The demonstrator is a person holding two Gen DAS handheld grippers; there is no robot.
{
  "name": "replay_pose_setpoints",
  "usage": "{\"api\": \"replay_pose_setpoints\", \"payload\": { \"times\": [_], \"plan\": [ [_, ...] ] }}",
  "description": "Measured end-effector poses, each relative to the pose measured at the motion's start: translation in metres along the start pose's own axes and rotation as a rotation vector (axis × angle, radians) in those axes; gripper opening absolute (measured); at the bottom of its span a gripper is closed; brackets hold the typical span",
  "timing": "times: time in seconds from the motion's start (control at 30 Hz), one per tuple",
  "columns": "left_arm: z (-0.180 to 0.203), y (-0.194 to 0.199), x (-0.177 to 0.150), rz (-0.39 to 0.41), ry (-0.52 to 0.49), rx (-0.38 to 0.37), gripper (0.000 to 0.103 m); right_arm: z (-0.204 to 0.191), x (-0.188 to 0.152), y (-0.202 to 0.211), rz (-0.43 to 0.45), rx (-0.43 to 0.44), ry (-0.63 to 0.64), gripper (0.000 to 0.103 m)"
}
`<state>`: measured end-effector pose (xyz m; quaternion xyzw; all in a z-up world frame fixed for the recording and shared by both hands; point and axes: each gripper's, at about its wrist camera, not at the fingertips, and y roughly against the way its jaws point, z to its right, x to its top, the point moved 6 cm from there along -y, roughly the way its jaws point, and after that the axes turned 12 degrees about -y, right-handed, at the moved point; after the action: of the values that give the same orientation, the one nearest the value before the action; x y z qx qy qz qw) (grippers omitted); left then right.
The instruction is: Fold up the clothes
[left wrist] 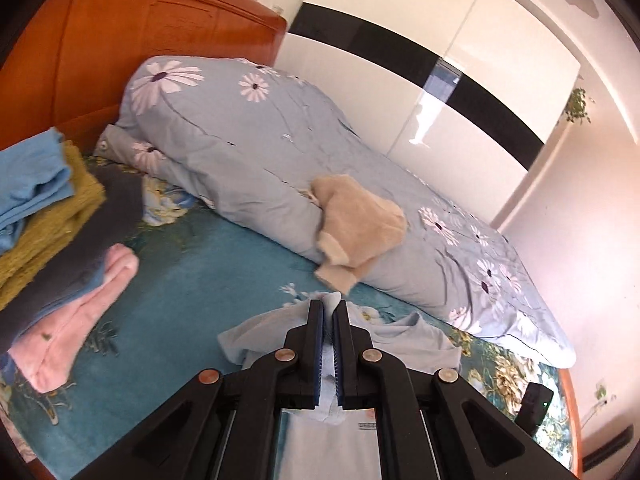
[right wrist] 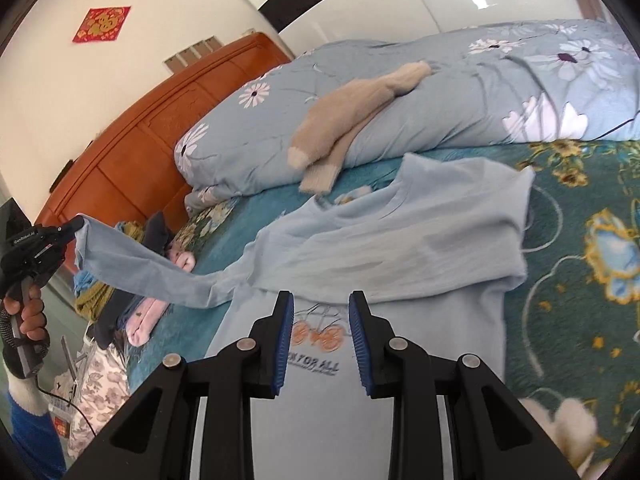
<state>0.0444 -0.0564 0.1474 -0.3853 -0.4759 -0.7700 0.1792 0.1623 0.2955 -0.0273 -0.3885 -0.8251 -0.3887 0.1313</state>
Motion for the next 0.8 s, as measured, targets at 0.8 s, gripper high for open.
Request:
{"api": "replay_pose_setpoints", "payload": {
  "times": [0.8],
  "plan": [
    [0.279,-0.33,-0.091,-0.489,-0.361,-0.043,0.005,0.157,0.047,0.071,0.224,0.13,-0.419,0.036]
  ]
}}
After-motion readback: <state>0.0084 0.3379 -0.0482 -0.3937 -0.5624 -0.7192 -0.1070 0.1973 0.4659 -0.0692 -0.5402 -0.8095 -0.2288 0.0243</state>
